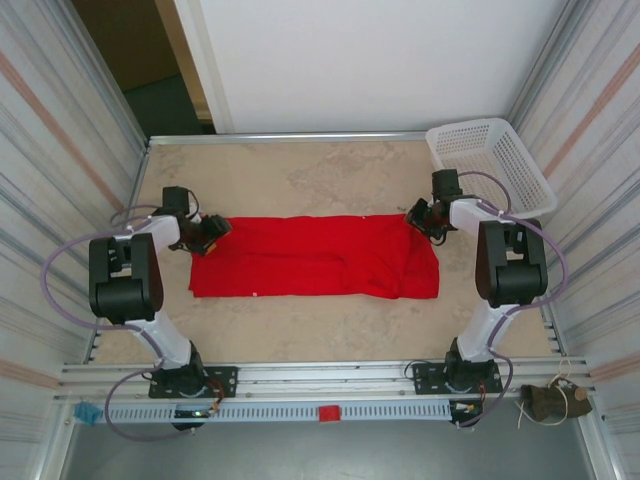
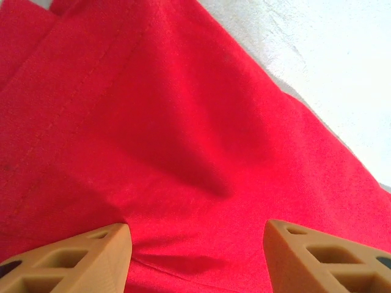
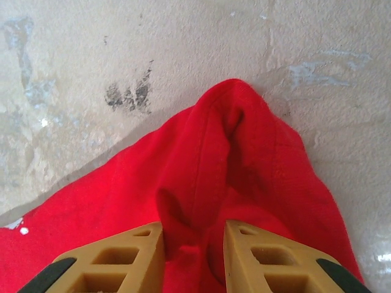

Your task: Fold the inside-out t-shirt

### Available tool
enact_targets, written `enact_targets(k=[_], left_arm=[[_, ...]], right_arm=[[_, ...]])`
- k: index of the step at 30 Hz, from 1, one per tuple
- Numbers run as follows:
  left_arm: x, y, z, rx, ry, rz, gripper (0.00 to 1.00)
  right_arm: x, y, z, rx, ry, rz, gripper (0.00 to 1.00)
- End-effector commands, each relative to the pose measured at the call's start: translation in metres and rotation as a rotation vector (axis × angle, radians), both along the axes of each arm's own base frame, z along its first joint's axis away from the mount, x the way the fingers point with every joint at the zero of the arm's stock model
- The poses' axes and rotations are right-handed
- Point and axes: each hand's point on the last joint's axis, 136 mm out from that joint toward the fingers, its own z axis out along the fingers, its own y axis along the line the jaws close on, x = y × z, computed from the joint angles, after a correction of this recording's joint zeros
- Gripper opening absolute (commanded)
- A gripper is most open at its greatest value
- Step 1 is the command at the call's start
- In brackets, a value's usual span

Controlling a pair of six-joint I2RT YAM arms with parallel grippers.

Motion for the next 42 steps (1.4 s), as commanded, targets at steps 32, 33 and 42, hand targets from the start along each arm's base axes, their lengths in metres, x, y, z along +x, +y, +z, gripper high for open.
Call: enact_targets(k=[32, 33, 42], left_arm=[[-0.004, -0.111, 0.085, -0.016, -0.210, -0.282, 0.61], [-0.004, -0.111, 0.085, -0.018, -0.211, -0.281, 0.61], [-0.001, -0.111, 0.088, -0.026, -0.219, -0.277, 0.61]], right_arm=[[-0.075, 0.008, -0.014, 0.013, 0.050, 0.104, 0.93], [-0.075, 0.014, -0.014, 0.039, 0.042, 0.119, 0.93], [-0.081, -0.007, -0.012, -0.068, 0.048, 0.053, 0.90]])
